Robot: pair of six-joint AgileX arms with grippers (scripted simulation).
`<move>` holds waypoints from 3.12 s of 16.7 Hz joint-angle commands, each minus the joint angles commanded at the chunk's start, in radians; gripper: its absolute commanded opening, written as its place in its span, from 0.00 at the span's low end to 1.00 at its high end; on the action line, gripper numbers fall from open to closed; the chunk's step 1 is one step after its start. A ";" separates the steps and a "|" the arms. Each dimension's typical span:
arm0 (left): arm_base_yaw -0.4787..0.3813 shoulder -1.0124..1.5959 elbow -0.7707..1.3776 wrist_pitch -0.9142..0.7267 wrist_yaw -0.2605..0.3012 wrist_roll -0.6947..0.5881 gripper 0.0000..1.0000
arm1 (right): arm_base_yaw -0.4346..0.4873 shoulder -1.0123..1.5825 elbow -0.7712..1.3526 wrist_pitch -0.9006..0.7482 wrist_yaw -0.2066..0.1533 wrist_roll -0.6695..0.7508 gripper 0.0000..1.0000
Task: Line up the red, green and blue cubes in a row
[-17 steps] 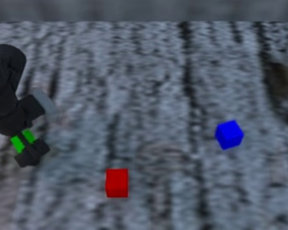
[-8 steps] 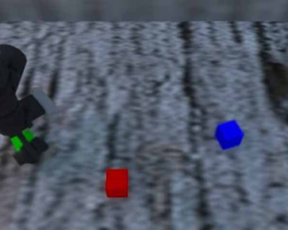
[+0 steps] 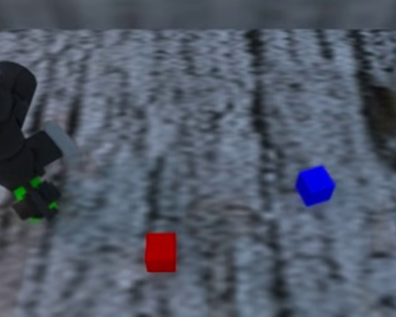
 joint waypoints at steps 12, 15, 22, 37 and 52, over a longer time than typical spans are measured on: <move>0.014 -0.064 0.067 -0.128 0.006 -0.011 0.00 | 0.000 0.000 0.000 0.000 0.000 0.000 1.00; 0.017 -0.115 0.126 -0.243 0.006 -0.008 0.00 | 0.000 0.000 0.000 0.000 0.000 0.000 1.00; -0.001 -0.128 0.150 -0.273 0.005 -0.009 0.00 | 0.000 0.000 0.000 0.000 0.000 0.000 1.00; -0.768 0.022 0.442 -0.413 0.008 -0.100 0.00 | 0.000 0.000 0.000 0.000 0.000 0.000 1.00; -0.783 0.114 0.297 -0.173 0.008 -0.104 0.00 | 0.000 0.000 0.000 0.000 0.000 0.000 1.00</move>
